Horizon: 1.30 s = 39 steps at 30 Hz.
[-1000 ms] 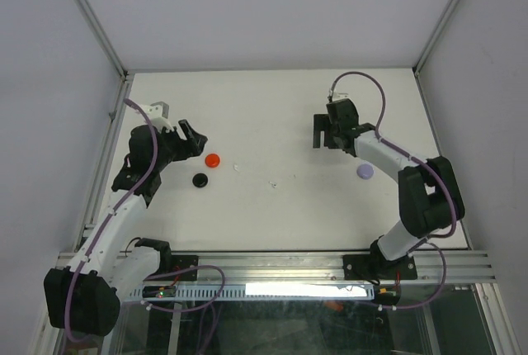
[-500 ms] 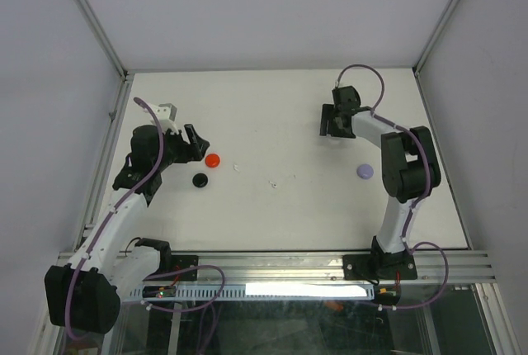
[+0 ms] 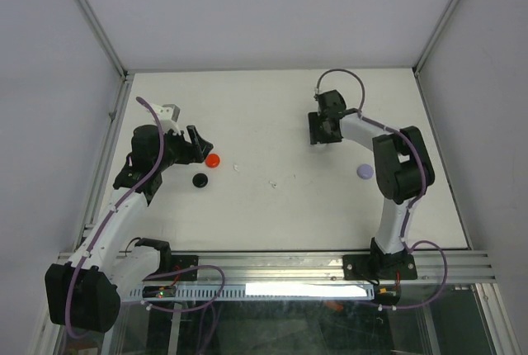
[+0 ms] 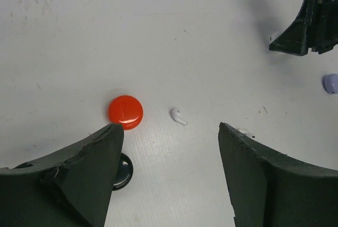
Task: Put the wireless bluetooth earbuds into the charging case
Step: Adjust the charging case at the center of the board.
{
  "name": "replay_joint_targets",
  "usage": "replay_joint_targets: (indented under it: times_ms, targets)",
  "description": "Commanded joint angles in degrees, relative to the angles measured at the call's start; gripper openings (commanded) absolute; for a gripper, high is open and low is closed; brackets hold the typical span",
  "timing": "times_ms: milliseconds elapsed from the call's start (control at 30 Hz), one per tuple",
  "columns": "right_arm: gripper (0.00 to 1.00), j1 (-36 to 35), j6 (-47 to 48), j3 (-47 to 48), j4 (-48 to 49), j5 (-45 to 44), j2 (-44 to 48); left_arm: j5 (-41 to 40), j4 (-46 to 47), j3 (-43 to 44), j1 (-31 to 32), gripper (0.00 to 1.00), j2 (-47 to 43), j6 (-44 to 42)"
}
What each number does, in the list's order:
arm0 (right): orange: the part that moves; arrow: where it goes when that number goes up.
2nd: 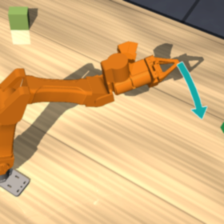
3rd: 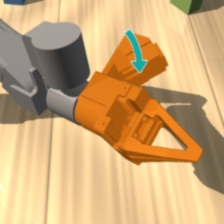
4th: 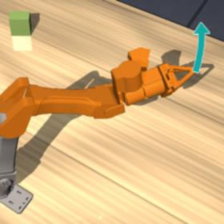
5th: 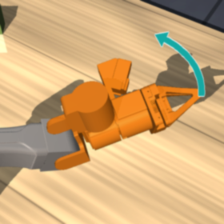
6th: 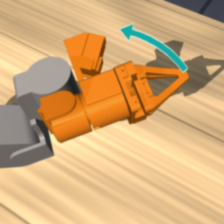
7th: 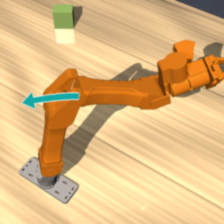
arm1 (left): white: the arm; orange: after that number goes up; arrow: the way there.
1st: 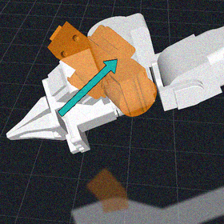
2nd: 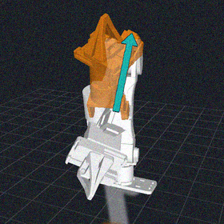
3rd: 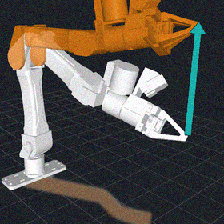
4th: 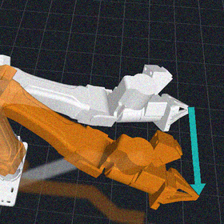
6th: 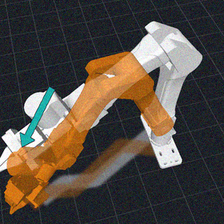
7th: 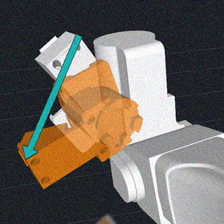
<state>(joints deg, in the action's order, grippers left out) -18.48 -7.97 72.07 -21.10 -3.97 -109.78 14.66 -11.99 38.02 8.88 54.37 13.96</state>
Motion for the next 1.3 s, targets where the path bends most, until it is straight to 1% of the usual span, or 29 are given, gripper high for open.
replay_joint_targets:
  times_ms: [0, 67, 167, 333, 433, 533, 867, 1100, 1200, 1267]
  targets:
    - [0.53, -5.9, 3.2, 0.0, -3.6, 1.7, 1.8, 1.7, 2.8, 0.8, -0.6, 0.74, -0.5, -0.6]
    - [0.54, -9.1, 4.8, -0.6, -5.2, 1.3, 2.5, 1.8, 3.0, 0.7, -0.6, 0.74, -0.7, -0.6]
    - [0.59, -13.0, 6.3, -1.6, -6.9, 0.5, 3.6, 2.2, 3.3, 0.7, -0.7, 0.74, -0.5, -0.4]
    - [0.69, -14.9, 6.8, -3.9, -7.4, -1.8, 5.9, 2.6, 3.6, 0.6, -0.7, 0.74, -0.4, -0.4]
    - [0.72, -14.9, 7.4, -4.5, -8.2, -3.8, 6.7, 2.6, 3.9, 0.5, -0.8, 0.74, -0.4, -0.4]
    - [0.73, -14.1, 7.0, -5.2, -7.8, -5.0, 7.5, 2.7, 4.0, 0.5, -0.9, 0.74, -0.2, -0.4]
    - [0.72, -9.1, 0.5, -5.8, -1.5, -2.5, 8.8, 2.9, 3.9, 0.3, -1.1, 0.74, -0.2, -0.2]
    - [0.72, -7.7, 0.7, -2.0, 1.2, -1.8, 5.1, 2.9, 4.0, 0.3, -1.2, 0.74, -0.1, 0.0]
    - [0.72, -7.5, 0.7, 0.2, 0.8, -3.0, 3.4, 2.8, 4.0, 0.2, -1.3, 0.74, -0.2, 0.0]
    - [0.72, -7.5, -0.1, 0.8, 0.4, -4.1, 4.2, 2.6, 4.0, 0.1, -1.3, 0.74, -0.3, 0.1]
